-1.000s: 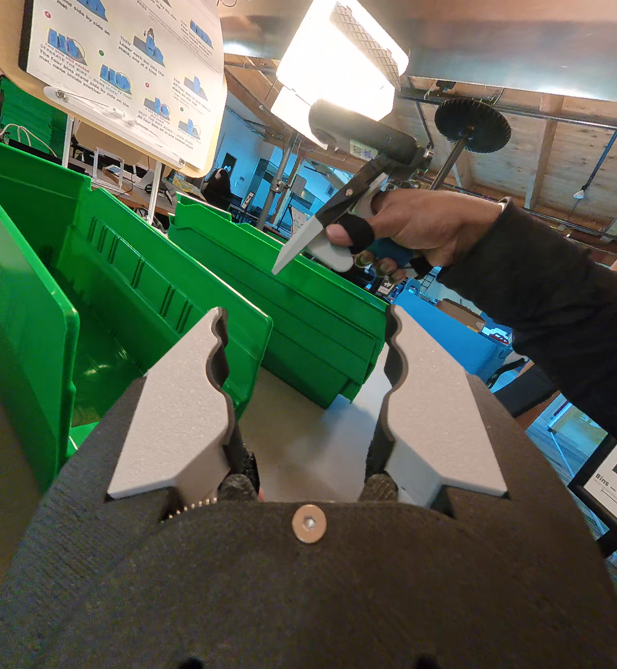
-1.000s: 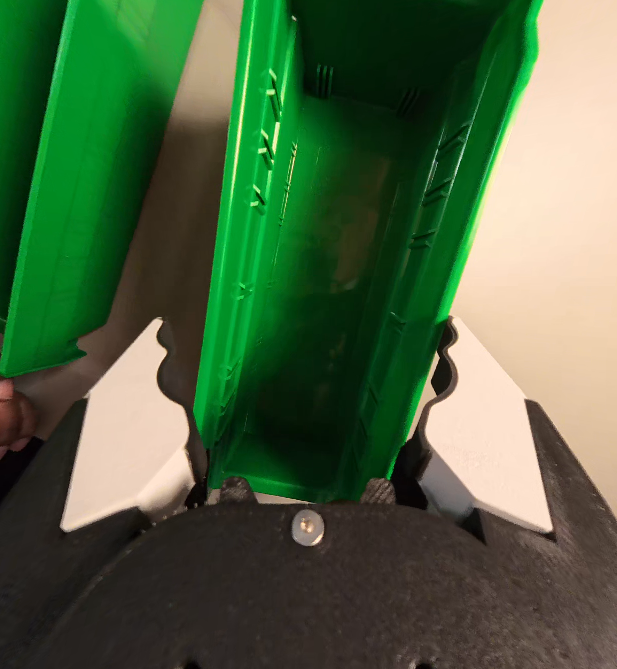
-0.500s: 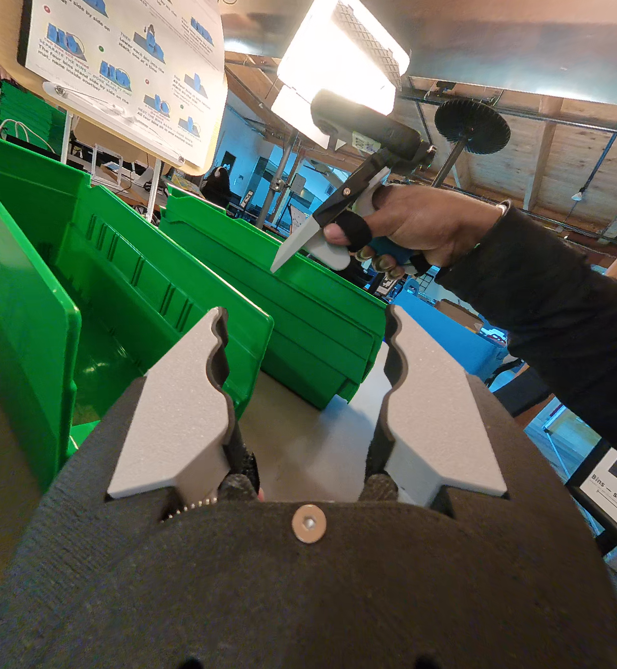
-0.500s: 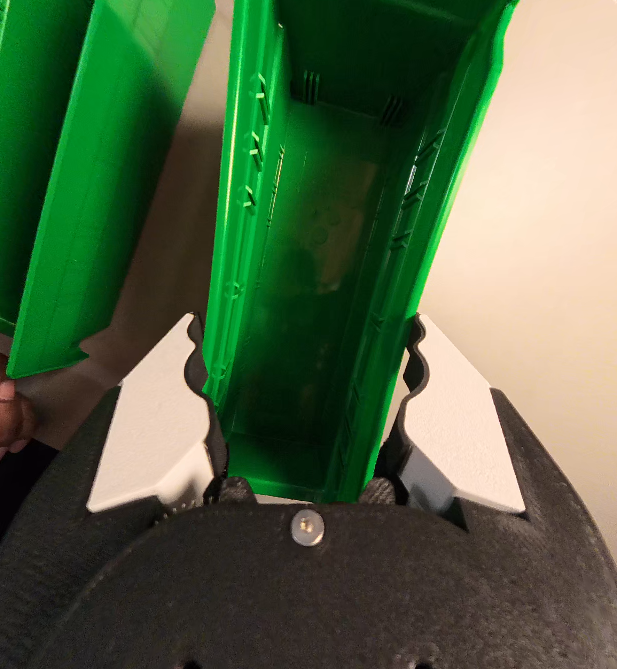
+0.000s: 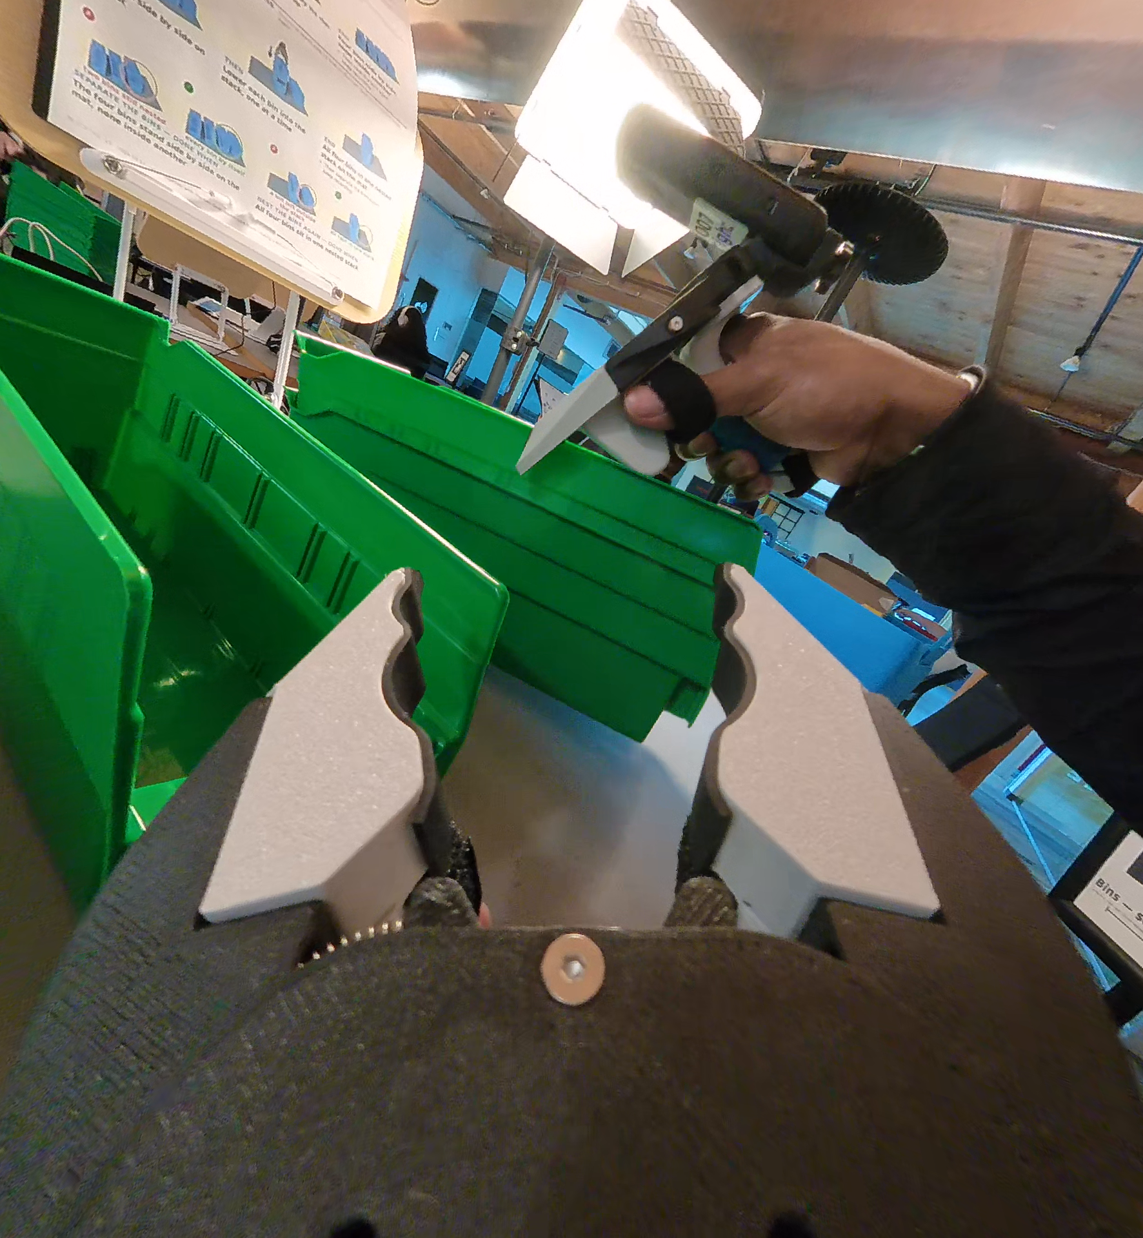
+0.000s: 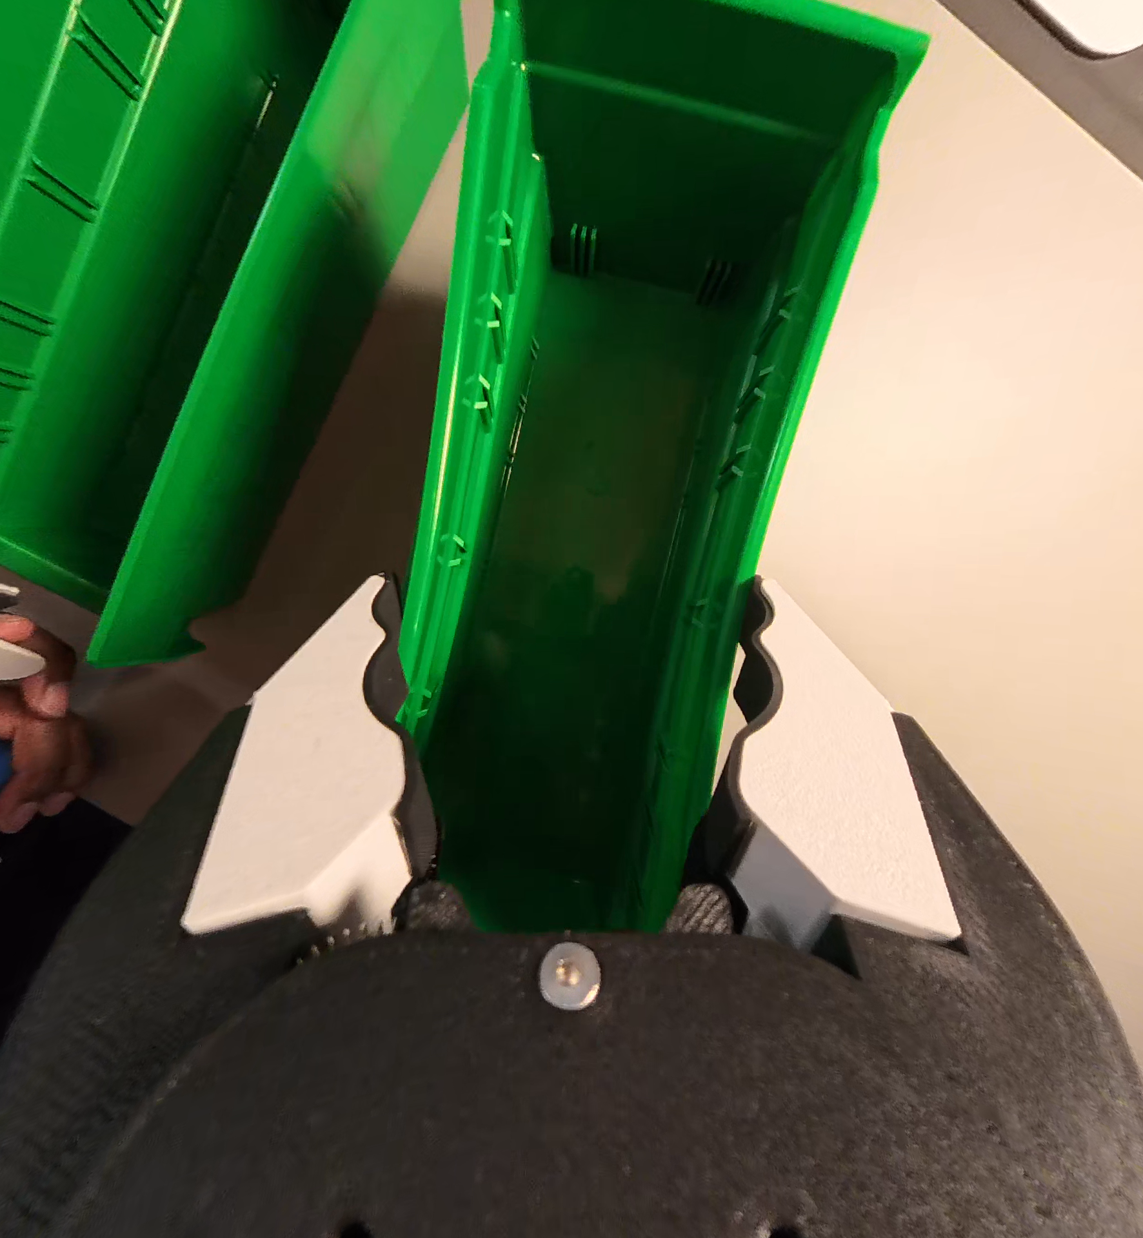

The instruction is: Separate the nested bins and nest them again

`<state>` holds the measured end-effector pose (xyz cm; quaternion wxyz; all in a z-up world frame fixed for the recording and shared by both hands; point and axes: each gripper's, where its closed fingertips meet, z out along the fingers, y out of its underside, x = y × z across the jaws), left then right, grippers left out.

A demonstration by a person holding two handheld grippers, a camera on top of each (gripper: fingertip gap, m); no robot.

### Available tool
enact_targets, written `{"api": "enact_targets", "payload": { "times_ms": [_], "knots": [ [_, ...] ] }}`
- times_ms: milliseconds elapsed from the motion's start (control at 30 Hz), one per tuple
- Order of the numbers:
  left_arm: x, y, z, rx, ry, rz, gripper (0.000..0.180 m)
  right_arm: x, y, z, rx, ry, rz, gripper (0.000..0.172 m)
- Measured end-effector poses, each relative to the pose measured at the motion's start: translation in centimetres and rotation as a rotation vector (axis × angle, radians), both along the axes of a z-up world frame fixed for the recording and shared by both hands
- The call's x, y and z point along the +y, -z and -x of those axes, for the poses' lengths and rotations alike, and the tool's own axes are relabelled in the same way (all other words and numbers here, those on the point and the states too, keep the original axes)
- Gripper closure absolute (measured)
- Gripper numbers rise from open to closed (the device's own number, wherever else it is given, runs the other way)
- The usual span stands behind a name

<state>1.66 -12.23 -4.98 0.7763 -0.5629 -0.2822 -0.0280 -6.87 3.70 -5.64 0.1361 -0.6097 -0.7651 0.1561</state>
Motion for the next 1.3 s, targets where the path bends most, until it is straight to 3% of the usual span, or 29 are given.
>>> {"api": "enact_targets", "payload": {
  "times_ms": [200, 367, 500, 600, 700, 867, 1033, 1100, 1300],
  "knots": [
    [0.0, 0.0, 0.0, 0.003, -0.002, 0.001, 0.094, -0.1, -1.6, 0.1, 0.062, 0.008, 0.035, 0.072],
    [0.0, 0.0, 0.0, 0.003, -0.002, -0.003, 0.094, 0.8, -5.8, -0.1, 0.171, 0.018, 0.067, 0.070],
    [-0.1, 0.0, 0.0, 0.001, 0.000, -0.005, 0.094, 3.8, -9.7, -0.8, 0.275, 0.065, 0.067, 0.069],
    [-0.1, 0.0, 0.0, 0.002, -0.001, -0.004, 0.095, 7.8, -10.9, -1.7, 0.320, 0.137, 0.046, 0.069],
    [0.0, 0.0, 0.0, 0.002, -0.003, 0.000, 0.094, 12.1, -9.6, -2.6, 0.323, 0.224, 0.034, 0.068],
    [0.0, 0.0, -0.1, 0.006, -0.010, 0.005, 0.094, 18.0, -3.5, -4.0, 0.274, 0.349, 0.056, 0.067],
    [0.0, 0.0, 0.0, 0.002, -0.013, 0.007, 0.095, 21.3, 2.5, -5.6, 0.215, 0.423, 0.056, 0.063],
    [0.0, 0.1, 0.0, -0.001, -0.013, 0.007, 0.094, 21.8, 4.4, -6.2, 0.189, 0.440, 0.058, 0.054],
    [0.0, 0.1, 0.1, -0.006, -0.011, 0.007, 0.094, 21.7, 4.2, -6.8, 0.218, 0.418, 0.054, 0.045]
  ]
}}
